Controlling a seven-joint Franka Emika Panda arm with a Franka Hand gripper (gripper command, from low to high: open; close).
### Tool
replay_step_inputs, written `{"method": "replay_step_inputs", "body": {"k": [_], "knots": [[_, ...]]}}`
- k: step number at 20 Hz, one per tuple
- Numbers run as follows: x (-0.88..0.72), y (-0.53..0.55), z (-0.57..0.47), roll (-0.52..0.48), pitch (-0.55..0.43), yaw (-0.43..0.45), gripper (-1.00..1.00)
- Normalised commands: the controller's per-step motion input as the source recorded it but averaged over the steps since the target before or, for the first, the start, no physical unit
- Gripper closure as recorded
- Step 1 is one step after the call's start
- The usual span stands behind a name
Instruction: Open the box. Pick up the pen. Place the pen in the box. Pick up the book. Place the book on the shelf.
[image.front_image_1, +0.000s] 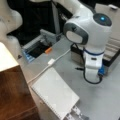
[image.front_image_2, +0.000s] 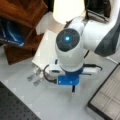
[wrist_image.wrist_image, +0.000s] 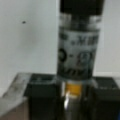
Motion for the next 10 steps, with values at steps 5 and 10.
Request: {"method": "replay_step_inputs", "body": {"k": [5, 10], "knots": [[-0.17, 0.14, 0.25, 0.010, 0.060, -0.445, 1.00], [-0.20, 0.31, 0.17, 0.086, 0.020, -0.462, 1.00]]}}
